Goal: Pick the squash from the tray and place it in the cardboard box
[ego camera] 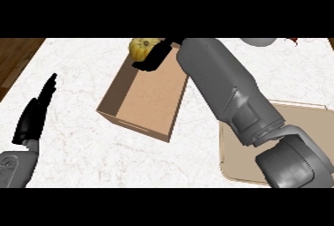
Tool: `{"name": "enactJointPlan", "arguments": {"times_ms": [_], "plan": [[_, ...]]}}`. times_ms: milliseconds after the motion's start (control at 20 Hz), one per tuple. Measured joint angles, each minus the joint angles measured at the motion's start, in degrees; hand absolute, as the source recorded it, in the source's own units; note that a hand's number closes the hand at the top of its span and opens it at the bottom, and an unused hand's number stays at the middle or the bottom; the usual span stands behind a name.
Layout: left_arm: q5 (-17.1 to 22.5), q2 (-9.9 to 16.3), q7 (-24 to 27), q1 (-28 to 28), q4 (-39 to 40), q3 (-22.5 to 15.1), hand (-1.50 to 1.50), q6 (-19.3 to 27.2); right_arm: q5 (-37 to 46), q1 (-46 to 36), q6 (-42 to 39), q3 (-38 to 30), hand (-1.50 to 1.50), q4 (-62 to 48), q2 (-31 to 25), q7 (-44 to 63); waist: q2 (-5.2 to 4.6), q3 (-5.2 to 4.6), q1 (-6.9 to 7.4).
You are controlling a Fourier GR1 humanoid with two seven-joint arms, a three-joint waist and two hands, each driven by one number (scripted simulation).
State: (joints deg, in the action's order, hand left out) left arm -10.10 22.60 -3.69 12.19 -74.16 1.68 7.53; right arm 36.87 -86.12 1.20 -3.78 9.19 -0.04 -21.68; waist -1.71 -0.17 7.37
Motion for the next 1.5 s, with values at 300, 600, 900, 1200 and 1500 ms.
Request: {"name": "enactJointPlan", "arguments": {"times_ms": [300,600,900,1200,1500], "plan": [[-0.91,-0.71,-0.04,2.98,0.90,-1.17,0.00,-0.37,-2.86,0.37,0.04,-0.24,-1.50,-4.39,0.02,4.23,-0.76,-0.04,2.17],[-1.50,-1.64,-0.67,4.37,1.30,-2.15,0.00,-0.57,-5.46,0.91,0.08,-1.18,-1.50,-5.31,0.04,2.84,-0.90,0.02,3.31],[-1.88,-2.39,-1.00,4.70,1.61,-2.16,0.00,0.18,-10.42,1.71,3.22,-4.75,-1.50,-3.69,0.04,-1.77,-0.81,0.07,2.84],[-1.44,-1.20,-0.41,3.11,1.74,-0.48,0.00,0.29,-16.54,2.05,3.87,-10.09,-1.50,-2.53,0.04,-4.26,-0.56,0.11,0.88],[-1.26,-0.66,-0.03,1.41,1.50,0.84,0.00,0.84,-19.85,3.08,-1.23,-13.46,-1.50,-1.79,-3.56,-6.16,-0.46,0.13,-1.15]]}}
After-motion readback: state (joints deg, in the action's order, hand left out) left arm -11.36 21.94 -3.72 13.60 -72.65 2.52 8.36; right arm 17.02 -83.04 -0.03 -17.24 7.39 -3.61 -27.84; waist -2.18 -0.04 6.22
